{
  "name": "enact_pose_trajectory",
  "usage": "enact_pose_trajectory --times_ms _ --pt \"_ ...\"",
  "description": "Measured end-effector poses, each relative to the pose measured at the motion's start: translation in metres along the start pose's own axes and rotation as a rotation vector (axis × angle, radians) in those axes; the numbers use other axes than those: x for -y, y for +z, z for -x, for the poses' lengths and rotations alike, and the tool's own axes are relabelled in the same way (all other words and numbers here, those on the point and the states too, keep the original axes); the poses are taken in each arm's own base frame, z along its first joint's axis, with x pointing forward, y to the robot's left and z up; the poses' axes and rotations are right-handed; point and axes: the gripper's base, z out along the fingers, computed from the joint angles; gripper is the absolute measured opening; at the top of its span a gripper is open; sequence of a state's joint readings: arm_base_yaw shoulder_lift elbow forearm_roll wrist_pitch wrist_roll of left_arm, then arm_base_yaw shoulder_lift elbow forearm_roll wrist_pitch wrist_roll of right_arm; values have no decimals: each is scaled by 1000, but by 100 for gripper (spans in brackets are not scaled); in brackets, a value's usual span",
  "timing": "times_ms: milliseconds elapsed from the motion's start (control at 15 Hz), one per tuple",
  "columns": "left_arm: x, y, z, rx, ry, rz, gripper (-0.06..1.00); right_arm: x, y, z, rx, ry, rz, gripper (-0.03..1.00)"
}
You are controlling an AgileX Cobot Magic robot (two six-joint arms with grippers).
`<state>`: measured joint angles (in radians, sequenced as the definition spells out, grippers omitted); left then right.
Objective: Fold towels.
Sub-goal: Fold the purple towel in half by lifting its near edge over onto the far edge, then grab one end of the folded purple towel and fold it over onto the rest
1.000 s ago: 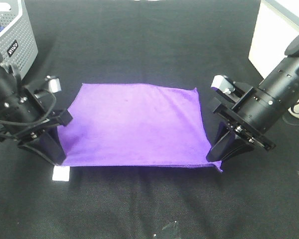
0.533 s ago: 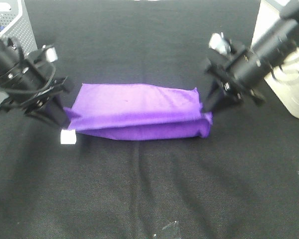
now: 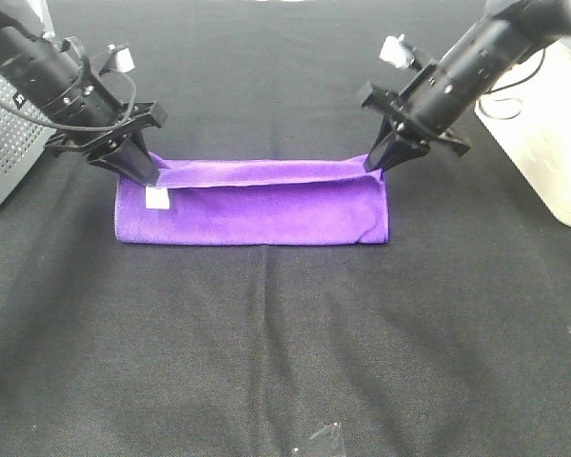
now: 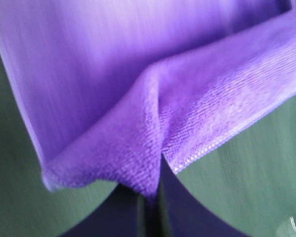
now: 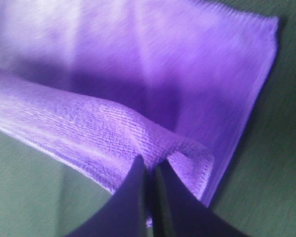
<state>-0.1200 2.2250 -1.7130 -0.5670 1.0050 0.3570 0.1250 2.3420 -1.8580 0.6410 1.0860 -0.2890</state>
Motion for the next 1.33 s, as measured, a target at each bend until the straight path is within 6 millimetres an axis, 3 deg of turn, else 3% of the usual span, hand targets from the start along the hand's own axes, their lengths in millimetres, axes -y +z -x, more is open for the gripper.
enact_pose_trajectory --times_ms 200,467,933,1067,1200,1333 --pt "-6 11 17 -5 25 -1 0 11 16 13 27 -4 -16 1" --pt "-15 27 32 19 42 9 0 16 20 25 95 -1 -39 1" --pt "-20 32 39 79 35 25 0 19 21 28 129 -11 -70 5" --pt "-20 32 40 88 35 28 8 20 21 28 127 -19 -82 12" --pt "-20 32 40 88 40 35 22 21 21 27 124 -26 -93 24" --pt "-21 32 39 85 40 39 50 22 21 27 122 -29 -100 49"
